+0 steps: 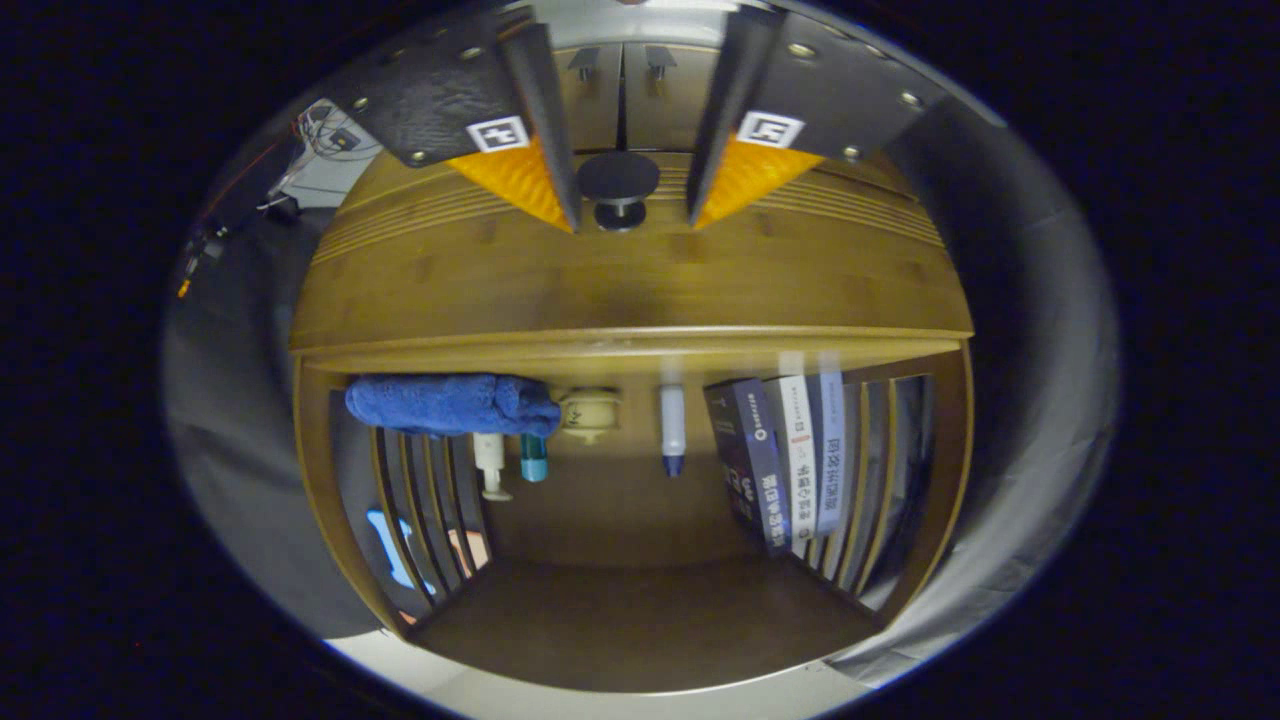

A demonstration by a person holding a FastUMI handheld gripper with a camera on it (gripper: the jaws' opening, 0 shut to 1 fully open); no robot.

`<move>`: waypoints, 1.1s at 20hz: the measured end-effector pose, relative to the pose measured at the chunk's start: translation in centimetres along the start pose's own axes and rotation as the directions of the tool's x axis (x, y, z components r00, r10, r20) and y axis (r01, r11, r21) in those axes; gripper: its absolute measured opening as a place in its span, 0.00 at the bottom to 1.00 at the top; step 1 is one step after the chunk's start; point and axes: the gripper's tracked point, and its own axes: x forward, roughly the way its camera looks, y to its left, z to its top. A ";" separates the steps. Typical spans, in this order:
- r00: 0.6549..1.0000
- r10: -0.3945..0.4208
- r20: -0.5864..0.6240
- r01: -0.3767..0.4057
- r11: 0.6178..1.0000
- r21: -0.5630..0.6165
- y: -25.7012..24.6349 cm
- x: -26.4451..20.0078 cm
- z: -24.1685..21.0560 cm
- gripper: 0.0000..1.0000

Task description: Pull open the drawer, take out the items inside it, and place them on the countertop above the cabinet.

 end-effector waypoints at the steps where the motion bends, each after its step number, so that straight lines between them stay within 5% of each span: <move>1: 1.000 0.010 -0.017 -0.010 1.000 0.015 0.2 0.7 -0.8 0.66; 3: 1.000 -0.004 -0.013 0.005 0.999 0.051 0.3 1.0 -0.5 0.44; 10: 0.999 0.036 -0.030 -0.036 0.999 -0.018 0.6 1.3 -1.0 0.44; 12: 0.996 0.033 -0.083 -0.035 0.999 -0.029 0.5 1.7 -1.6 0.35; 22: 0.996 0.048 -0.075 -0.048 0.999 0.001 -0.7 -7.0 -2.1 0.31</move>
